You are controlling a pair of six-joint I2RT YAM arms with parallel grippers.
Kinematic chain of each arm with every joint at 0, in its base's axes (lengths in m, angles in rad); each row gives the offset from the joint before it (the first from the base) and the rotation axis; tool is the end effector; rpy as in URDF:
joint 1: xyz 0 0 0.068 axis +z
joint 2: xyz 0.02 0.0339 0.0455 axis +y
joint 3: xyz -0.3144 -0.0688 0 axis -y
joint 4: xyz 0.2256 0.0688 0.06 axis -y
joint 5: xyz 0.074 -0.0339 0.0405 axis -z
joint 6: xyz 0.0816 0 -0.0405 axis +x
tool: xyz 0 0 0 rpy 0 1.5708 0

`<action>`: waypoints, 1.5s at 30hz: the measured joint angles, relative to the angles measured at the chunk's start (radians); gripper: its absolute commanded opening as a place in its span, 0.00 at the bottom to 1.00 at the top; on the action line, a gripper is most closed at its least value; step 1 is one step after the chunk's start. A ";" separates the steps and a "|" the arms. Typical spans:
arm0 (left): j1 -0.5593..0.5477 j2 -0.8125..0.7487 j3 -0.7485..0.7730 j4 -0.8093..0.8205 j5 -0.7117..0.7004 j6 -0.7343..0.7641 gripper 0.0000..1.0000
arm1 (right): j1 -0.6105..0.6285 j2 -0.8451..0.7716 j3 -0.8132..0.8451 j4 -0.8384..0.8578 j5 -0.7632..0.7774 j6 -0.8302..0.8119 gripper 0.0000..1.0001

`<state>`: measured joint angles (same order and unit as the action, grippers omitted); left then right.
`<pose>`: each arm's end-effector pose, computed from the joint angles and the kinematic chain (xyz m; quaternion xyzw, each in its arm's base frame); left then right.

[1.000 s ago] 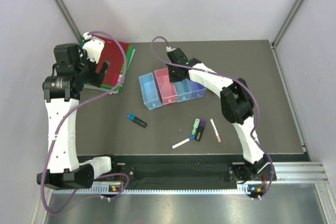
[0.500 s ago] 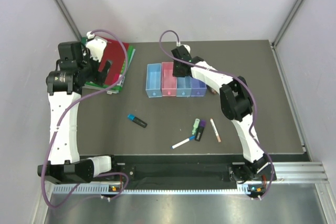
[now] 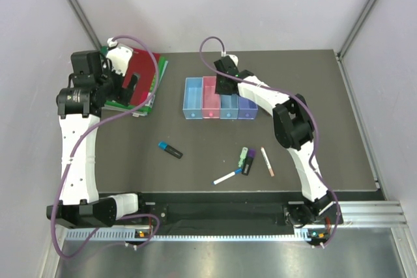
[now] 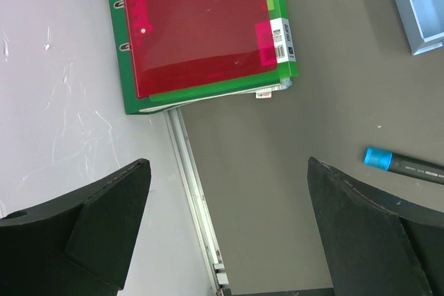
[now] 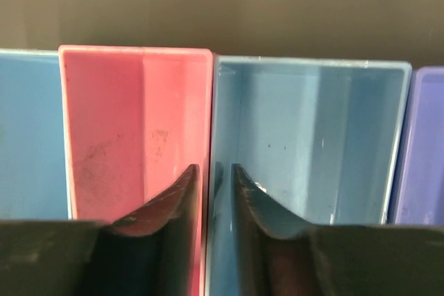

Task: Sort the stationery into containers
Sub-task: Move the storage box to the center of the board, then pick up the stationery from the center of the board.

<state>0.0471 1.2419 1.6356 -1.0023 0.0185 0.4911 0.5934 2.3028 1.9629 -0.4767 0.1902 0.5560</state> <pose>0.2312 0.0094 0.4640 0.1994 0.8638 0.1151 0.4483 0.4798 0.3050 0.2164 0.0177 0.9260 0.1252 0.3557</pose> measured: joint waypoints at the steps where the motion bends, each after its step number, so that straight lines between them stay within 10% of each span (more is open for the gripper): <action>1: 0.000 0.000 0.000 0.000 0.001 0.000 0.99 | 0.000 0.003 -0.001 0.008 -0.001 -0.004 0.49; 5: 0.000 0.000 0.000 0.002 0.011 -0.005 0.99 | 0.001 0.004 -0.008 0.031 -0.015 -0.043 0.66; 13: 0.000 -0.009 -0.002 0.010 0.038 -0.018 0.99 | 0.019 -0.068 -0.085 0.063 -0.050 -0.227 0.68; 29: 0.000 -0.146 -0.115 0.034 0.106 -0.028 0.99 | -0.234 -0.766 -0.309 -0.085 -0.218 -0.839 0.77; 45: -0.003 -0.136 -0.269 0.115 0.075 -0.016 0.99 | -0.554 -0.455 -0.444 -0.422 -0.441 -1.182 0.72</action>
<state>0.0441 1.1061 1.3670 -0.8871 0.0933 0.4747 0.0391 1.8473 1.5185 -0.8982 -0.2512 -0.6262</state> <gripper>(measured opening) 0.990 0.733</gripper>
